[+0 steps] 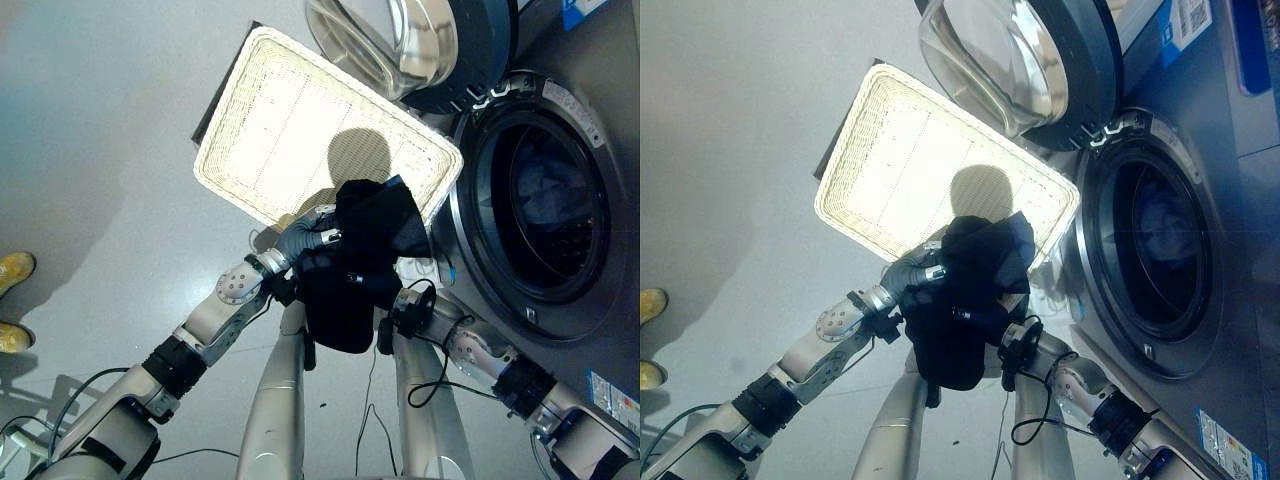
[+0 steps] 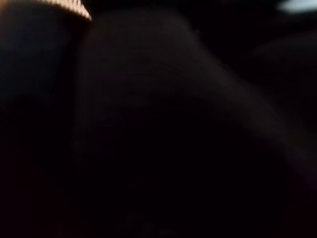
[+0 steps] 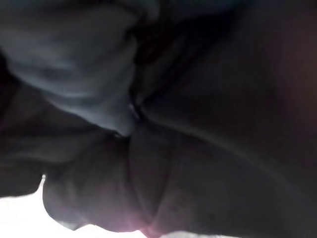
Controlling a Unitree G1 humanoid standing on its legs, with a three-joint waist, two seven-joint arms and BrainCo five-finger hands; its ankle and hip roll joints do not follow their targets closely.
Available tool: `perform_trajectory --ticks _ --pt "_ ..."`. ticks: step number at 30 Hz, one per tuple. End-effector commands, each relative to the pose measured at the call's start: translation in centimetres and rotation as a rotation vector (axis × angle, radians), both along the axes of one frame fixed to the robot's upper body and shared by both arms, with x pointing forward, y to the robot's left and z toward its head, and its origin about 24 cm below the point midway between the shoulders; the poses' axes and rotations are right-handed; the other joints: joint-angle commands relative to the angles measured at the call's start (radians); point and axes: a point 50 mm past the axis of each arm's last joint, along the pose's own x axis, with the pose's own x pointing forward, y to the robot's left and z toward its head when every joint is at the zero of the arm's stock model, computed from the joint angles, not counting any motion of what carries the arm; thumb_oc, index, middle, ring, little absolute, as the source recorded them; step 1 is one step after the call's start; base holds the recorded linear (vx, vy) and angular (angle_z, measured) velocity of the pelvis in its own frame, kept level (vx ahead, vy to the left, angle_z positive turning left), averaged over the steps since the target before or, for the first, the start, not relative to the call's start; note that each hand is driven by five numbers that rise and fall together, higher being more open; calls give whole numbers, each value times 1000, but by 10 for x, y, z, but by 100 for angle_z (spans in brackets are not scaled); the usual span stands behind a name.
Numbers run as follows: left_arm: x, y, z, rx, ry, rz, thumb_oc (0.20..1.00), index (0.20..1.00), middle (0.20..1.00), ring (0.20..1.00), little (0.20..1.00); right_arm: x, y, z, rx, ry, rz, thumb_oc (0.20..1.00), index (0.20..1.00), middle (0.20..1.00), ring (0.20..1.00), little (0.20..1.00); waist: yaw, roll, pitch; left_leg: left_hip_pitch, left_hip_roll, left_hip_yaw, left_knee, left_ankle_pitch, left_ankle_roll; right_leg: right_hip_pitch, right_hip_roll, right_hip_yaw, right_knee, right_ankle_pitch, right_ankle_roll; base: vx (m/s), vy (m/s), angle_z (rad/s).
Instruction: Put the clothes into the washing machine.
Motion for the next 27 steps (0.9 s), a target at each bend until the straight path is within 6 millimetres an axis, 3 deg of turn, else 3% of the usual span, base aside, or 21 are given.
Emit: perform_trajectory --ticks 1,3,5,8,9,10,12,13,14,15,17,18,19,23,27 --pt "-15 -20 10 -69 -61 -45 1000 1000 1000 1000 1000 -2 21 29 236 -80 -64 200 200 200 200 200 -27 17 -17 -7 -95 65 70 -84 16 72 44 3 -203 107 57 0 0 0" --pt "-15 -18 9 -67 -61 -30 1000 1000 1000 1000 1000 -1 18 29 254 -79 -99 200 200 200 200 200 -29 17 -17 -6 -95 67 69 -84 16 72 45 5 -204 107 57 3 15 -2" --pt "-13 -11 4 -54 -60 48 1000 1000 1000 1000 1000 5 3 26 324 -70 -271 200 200 200 200 200 -37 20 -17 -2 -94 77 66 -85 15 73 48 13 -205 107 56 9 47 -7" --pt "-13 -11 4 -54 -60 48 1000 1000 1000 1000 1000 5 3 26 324 -70 -271 200 200 200 200 200 -37 20 -17 -2 -94 77 66 -85 15 73 48 13 -205 107 56 5 22 -5" --pt "-11 -5 -1 -48 -53 125 1000 1000 1000 1000 1000 7 -11 23 386 -65 -409 200 200 200 200 200 -44 24 -17 1 -93 86 65 -85 14 72 51 22 -205 107 55 10 44 -9" --pt "-11 -5 -1 -48 -53 125 1000 1000 1000 1000 1000 7 -11 23 386 -65 -409 200 200 200 200 200 -44 24 -17 1 -93 86 65 -85 14 72 51 22 -205 107 55 29 124 -20" --pt "1 34 -23 33 -48 560 1000 1000 1000 1000 1000 12 -66 18 595 -85 -774 200 200 200 200 200 -61 57 -17 25 -93 110 72 -94 12 85 49 45 -194 92 53 47 150 -20" --pt "1 35 -23 35 -52 572 1000 1000 1000 1000 1000 12 -68 18 601 -86 -778 200 200 200 200 200 -61 58 -17 25 -93 110 72 -94 12 86 49 45 -193 92 53 52 87 -28" --pt "5 54 -23 53 -81 747 1000 1000 1000 1000 1000 15 -91 23 722 -116 -871 200 200 200 200 200 -58 72 -17 33 -95 114 81 -101 13 92 46 47 -183 81 51 30 14 -21" --pt "7 64 -22 45 -86 810 1000 1000 1000 1000 1000 17 -104 26 793 -135 -909 200 200 200 200 200 -56 78 -17 36 -95 115 87 -104 12 96 43 46 -177 74 52 32 3 -15" --pt "10 77 -21 9 -66 864 1000 1000 1000 1000 1000 21 -123 32 883 -163 -965 200 200 200 200 200 -50 84 -17 42 -94 116 93 -111 11 103 39 41 -170 66 53 0 0 0" --pt "10 77 -21 9 -66 864 1000 1000 1000 1000 1000 21 -123 32 883 -163 -965 200 200 200 200 200 -50 84 -17 42 -94 116 93 -111 11 103 39 41 -170 66 53 35 -77 -4" --pt "11 98 -24 -19 -46 959 1000 1000 1000 1000 1000 24 -156 42 1074 -208 -1055 200 200 200 200 200 -43 92 -17 50 -91 117 106 -123 9 111 33 34 -155 54 56 31 -73 -1" --pt "10 119 -33 -47 -6 1037 1000 1000 1000 1000 1000 27 -197 60 1366 -249 -1191 200 200 200 200 200 -31 99 -17 54 -87 116 123 -140 7 116 29 23 -136 41 62 29 -87 0" --pt "8 127 -38 -53 16 1065 1000 1000 1000 1000 1000 22 -232 84 1467 -324 -1360 200 200 200 200 200 -25 104 -17 57 -84 121 126 -147 7 118 31 18 -131 37 64 23 -52 -2"
